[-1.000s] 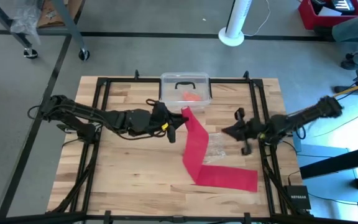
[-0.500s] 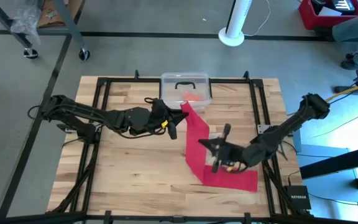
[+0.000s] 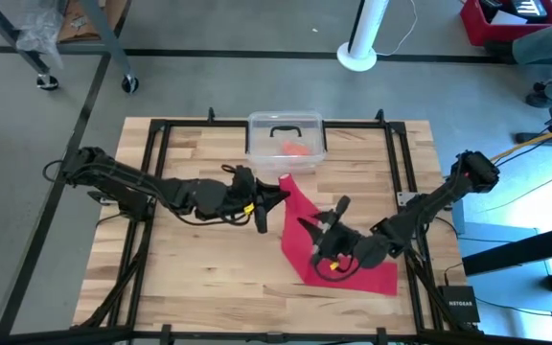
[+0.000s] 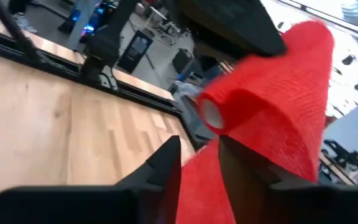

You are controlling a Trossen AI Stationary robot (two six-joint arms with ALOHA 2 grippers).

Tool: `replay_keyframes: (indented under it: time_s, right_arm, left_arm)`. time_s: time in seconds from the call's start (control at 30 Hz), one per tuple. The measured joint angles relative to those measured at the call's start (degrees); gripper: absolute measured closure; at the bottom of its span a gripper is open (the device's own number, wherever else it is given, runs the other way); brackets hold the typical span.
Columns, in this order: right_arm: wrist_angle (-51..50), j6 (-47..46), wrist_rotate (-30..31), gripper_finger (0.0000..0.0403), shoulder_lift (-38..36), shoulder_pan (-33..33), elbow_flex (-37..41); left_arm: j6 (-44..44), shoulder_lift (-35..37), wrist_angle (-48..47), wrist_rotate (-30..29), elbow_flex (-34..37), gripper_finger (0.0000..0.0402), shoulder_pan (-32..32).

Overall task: Roll bandage
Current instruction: Roll the red bandage

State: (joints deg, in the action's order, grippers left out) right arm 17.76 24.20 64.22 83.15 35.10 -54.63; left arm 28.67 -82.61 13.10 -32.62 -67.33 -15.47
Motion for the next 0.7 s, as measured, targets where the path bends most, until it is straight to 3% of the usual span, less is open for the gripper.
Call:
replay_keyframes:
  time_s: [0.17,0.37,0.6,0.7]
  right_arm:
    - [6.1,1.6,0.5,0.0287,-0.1,-0.7,0.0]
    - [6.7,0.7,-4.8,0.0299,0.4,-2.6,0.0]
    - [8.1,4.0,-1.4,0.032,0.5,-2.6,0.0]
    - [8.2,3.7,-2.8,0.0329,0.5,-2.6,0.0]
  left_arm:
    - [0.0,0.0,0.0,0.0,0.0,0.0343,-0.7]
    - [-0.2,0.0,-0.2,-0.4,0.0,0.0343,-0.8]
    - [-0.1,0.0,0.1,-0.4,-0.1,0.0343,-1.0]
    - [0.0,0.0,0.2,-0.4,-0.1,0.0343,-1.3]
